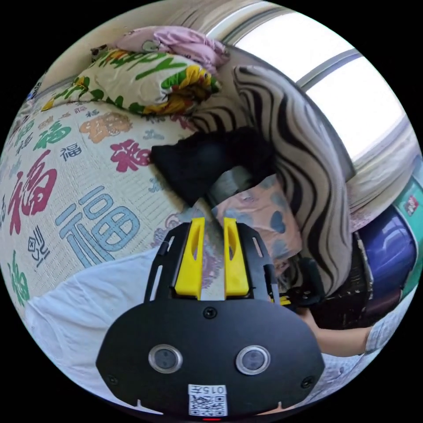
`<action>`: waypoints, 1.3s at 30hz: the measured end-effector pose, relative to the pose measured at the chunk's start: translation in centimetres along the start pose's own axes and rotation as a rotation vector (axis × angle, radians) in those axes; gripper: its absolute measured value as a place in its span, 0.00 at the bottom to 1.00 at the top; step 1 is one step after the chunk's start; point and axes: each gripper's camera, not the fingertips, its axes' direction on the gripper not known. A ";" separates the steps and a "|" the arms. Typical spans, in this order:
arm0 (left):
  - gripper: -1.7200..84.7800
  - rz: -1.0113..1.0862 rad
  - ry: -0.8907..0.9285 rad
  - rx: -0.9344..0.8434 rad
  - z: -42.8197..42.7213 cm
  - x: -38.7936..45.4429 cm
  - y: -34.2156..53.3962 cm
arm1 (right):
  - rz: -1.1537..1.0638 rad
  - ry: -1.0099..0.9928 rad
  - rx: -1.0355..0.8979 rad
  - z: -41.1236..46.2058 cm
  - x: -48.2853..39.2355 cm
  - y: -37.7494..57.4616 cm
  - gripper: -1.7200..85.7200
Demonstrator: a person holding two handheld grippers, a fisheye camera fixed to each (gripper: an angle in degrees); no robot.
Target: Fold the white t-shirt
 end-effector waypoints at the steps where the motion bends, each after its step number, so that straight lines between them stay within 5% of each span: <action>1: 0.10 -0.009 0.062 0.050 -3.0 0.5 1.7 | -0.008 0.005 0.007 0.6 -0.6 0.3 0.02; 4: 0.10 -0.086 0.106 0.146 -11.2 0.1 8.5 | -0.070 0.014 0.009 3.1 -3.7 0.6 0.02; 11: 0.09 -0.717 -0.374 0.242 -34.5 -10.1 31.7 | -0.467 -0.004 -0.238 18.3 -18.1 -1.2 0.07; 17: 0.10 -1.011 -0.339 0.430 -46.9 -17.3 42.6 | -0.737 -0.132 -0.503 39.5 -32.1 -2.0 0.10; 25: 0.09 -0.819 -0.263 0.358 -51.1 -17.8 40.3 | -0.846 0.216 -0.777 65.7 -40.5 0.7 0.12; 31: 0.09 -0.688 -0.228 0.322 -54.9 -13.0 40.5 | -0.754 0.231 -0.662 69.1 -38.0 0.6 0.02; 39: 0.09 -0.766 -0.279 0.401 -63.0 -10.5 45.6 | -0.859 0.171 -0.654 72.7 -38.5 2.1 0.10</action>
